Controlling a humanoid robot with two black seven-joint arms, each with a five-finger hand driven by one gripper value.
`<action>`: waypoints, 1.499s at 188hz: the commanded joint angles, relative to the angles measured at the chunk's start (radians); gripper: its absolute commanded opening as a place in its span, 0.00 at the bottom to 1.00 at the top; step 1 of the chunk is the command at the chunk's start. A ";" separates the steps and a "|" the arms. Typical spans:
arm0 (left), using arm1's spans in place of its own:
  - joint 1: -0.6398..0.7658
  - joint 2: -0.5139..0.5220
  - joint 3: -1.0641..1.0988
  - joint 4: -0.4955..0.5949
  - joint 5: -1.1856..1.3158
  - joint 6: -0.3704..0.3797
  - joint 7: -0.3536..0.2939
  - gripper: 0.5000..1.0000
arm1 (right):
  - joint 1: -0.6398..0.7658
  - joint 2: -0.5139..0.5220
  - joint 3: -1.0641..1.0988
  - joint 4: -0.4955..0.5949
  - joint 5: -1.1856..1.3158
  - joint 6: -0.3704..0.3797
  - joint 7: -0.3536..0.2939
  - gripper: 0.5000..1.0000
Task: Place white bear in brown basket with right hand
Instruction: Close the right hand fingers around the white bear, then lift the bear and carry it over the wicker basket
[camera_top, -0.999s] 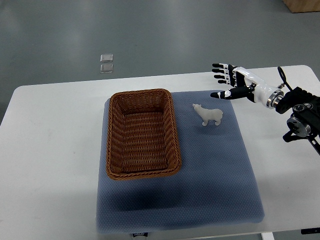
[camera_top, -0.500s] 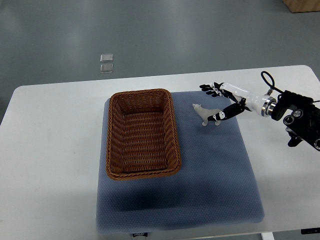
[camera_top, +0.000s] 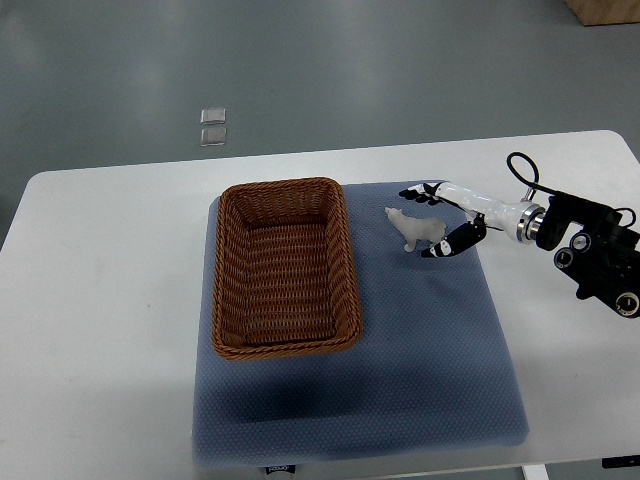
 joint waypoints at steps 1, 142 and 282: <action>0.000 0.000 0.000 0.000 0.000 0.000 0.000 1.00 | 0.001 0.003 -0.001 0.000 -0.007 -0.012 -0.037 0.75; 0.000 0.000 0.000 0.000 0.000 -0.001 0.000 1.00 | 0.001 0.008 -0.042 0.017 -0.082 -0.052 -0.081 0.22; 0.000 0.000 0.000 0.000 0.000 0.000 0.000 1.00 | 0.087 -0.022 -0.041 0.192 -0.080 -0.085 -0.101 0.00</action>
